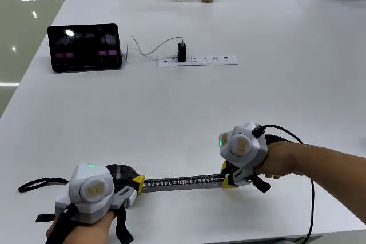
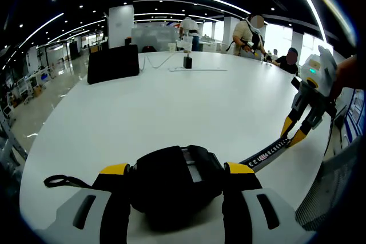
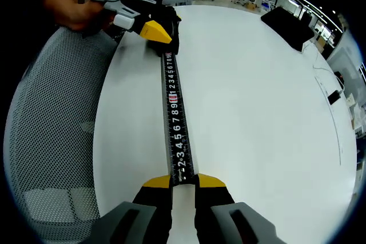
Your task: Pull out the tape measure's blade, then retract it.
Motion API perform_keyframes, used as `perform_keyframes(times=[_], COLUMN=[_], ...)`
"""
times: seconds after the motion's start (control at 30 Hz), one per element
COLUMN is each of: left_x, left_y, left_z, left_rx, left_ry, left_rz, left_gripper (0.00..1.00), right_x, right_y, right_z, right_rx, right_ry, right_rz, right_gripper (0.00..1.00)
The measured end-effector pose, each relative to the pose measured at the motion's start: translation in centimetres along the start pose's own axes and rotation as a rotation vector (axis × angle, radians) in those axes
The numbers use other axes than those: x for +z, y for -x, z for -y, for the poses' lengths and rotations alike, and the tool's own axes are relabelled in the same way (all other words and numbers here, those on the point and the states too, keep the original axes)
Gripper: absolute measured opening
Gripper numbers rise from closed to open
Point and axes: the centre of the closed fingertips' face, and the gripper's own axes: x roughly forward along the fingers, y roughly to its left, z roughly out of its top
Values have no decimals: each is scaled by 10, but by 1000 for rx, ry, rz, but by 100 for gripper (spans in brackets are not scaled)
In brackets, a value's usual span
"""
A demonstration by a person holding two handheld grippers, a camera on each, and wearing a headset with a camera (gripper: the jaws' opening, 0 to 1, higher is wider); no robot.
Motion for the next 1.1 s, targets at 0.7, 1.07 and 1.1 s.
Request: perform_keyframes(times=[0.7, 1.07, 1.1], left_x=[0, 0, -1], left_y=[2, 1, 1], left_z=[-3, -5, -5], left_rx=[27, 26, 26], left_ry=[21, 18, 18], left_rz=[0, -4, -4], left_gripper=[60, 60, 60], right_x=[10, 15, 15], right_y=[-4, -5, -5], right_z=[0, -1, -2], right_rx=[4, -6, -7], right_ry=[-19, -19, -17], right_rz=[-2, -4, -2], right_gripper=[11, 11, 11])
